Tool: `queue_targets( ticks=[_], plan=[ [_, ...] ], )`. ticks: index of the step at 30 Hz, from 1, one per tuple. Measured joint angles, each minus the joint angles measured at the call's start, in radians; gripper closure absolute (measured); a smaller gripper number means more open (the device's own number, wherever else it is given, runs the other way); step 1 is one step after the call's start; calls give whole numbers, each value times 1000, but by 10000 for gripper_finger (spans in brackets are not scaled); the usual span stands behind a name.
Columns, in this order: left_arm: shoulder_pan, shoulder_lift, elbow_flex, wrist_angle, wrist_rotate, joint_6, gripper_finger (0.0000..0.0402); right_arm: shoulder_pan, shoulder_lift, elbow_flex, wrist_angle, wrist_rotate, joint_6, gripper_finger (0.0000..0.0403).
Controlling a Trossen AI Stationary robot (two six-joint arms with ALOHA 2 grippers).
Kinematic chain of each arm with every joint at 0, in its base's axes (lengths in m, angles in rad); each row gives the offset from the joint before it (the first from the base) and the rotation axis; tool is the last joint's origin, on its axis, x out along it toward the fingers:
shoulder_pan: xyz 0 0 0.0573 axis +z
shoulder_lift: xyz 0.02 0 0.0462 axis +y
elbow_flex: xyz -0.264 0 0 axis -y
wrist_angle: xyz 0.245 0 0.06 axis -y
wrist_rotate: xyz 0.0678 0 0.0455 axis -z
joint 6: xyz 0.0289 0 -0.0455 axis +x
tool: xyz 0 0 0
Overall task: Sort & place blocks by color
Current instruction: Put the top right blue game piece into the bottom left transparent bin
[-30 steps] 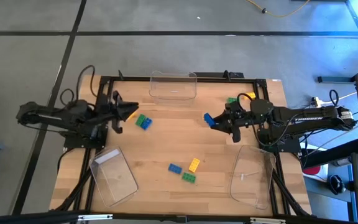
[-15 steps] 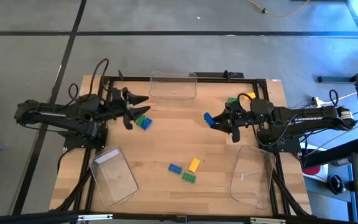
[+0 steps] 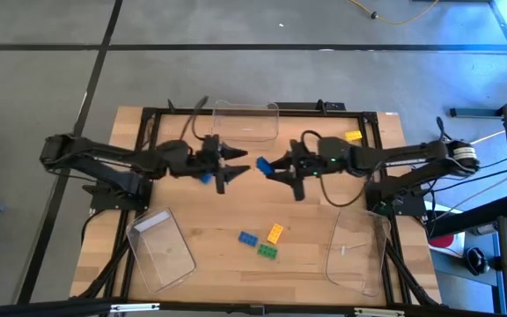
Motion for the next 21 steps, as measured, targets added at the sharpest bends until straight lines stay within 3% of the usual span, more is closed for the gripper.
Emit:
queue_targets(
  ticks=[3, 15, 21],
  plan=[
    [0, 49, 45, 0, 57, 43, 151, -1, 37, 48, -3, -2, -30, 262],
    [9, 76, 78, 40, 42, 50, 158, 1, 66, 69, 8, -2, -105, 262],
    [12, 76, 78, 9, 42, 12, 206, 1, 75, 69, 24, -1, -104, 259]
  ],
)
